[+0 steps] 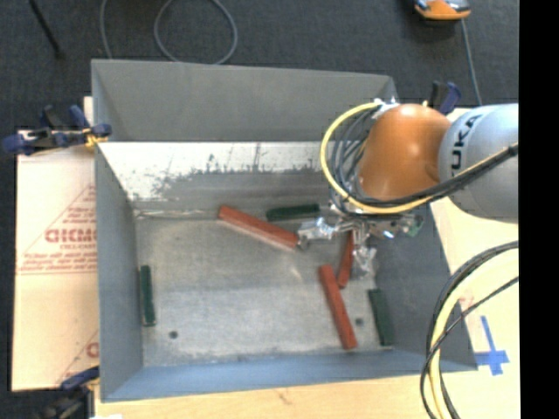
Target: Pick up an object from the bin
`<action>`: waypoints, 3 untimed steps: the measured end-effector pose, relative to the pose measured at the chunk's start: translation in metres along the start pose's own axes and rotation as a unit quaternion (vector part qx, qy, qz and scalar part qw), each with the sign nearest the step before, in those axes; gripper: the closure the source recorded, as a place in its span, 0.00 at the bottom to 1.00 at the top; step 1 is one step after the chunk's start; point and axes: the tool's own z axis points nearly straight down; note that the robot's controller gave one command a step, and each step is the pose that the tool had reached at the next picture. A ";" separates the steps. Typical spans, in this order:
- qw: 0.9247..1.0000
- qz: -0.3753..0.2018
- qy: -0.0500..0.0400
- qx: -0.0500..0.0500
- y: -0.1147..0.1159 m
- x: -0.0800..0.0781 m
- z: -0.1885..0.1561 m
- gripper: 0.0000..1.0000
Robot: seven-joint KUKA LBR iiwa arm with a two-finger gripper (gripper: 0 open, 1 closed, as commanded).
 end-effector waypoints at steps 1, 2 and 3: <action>0.972 -0.234 -0.001 -0.005 -0.004 0.042 0.000 0.00; 0.973 -0.232 0.001 -0.002 -0.007 0.045 0.000 1.00; 0.971 -0.240 0.002 0.002 -0.023 0.054 -0.131 1.00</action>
Offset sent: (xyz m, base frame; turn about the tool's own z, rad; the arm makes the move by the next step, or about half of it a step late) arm -0.0220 -0.0406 -0.0022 -0.4758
